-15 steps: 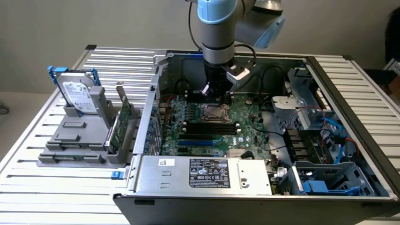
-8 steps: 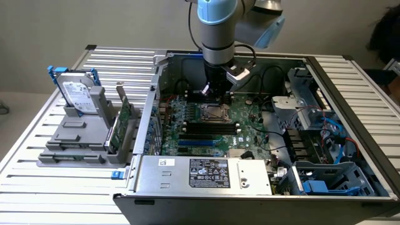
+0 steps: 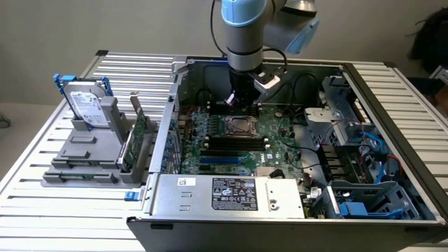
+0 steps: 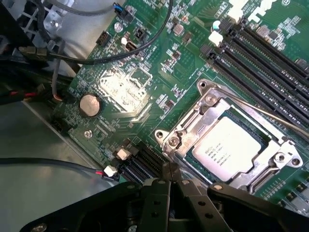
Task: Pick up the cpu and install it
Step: 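Install the first cpu locking lever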
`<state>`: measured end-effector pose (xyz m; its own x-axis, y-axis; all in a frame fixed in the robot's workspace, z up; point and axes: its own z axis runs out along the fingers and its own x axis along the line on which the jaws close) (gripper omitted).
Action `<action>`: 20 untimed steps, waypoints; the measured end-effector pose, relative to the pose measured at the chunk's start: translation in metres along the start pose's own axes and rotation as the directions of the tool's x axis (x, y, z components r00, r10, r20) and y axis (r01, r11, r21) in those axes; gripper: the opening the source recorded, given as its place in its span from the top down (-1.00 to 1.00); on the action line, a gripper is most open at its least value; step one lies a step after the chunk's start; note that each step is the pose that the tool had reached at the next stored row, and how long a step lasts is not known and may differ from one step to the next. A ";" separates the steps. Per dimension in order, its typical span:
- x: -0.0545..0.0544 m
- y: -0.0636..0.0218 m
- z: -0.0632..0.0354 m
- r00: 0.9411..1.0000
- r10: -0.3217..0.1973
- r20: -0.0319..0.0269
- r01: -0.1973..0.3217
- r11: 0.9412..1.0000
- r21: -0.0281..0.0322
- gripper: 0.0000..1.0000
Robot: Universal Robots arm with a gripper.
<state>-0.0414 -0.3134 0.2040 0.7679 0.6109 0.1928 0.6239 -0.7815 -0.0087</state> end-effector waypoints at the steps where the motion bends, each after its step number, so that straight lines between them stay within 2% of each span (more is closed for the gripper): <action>1: 0.001 0.0000 -0.0037 1.000 0.000 0.001 0.000 1.000 0.000 0.79; 5: 0.002 0.0003 -0.0147 1.000 0.001 0.004 -0.001 1.000 0.003 0.79; 8: 0.000 0.0037 -0.0180 1.000 0.001 0.005 -0.001 1.000 0.003 0.79; 13: -0.012 0.0191 -0.0229 1.000 0.001 0.006 -0.001 1.000 0.004 0.79; 20: -0.021 0.0350 -0.0422 1.000 0.004 0.008 -0.004 1.000 0.005 0.79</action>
<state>-0.0418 -0.3590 0.2410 0.7715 0.6088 0.1846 0.6215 -0.7833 -0.0141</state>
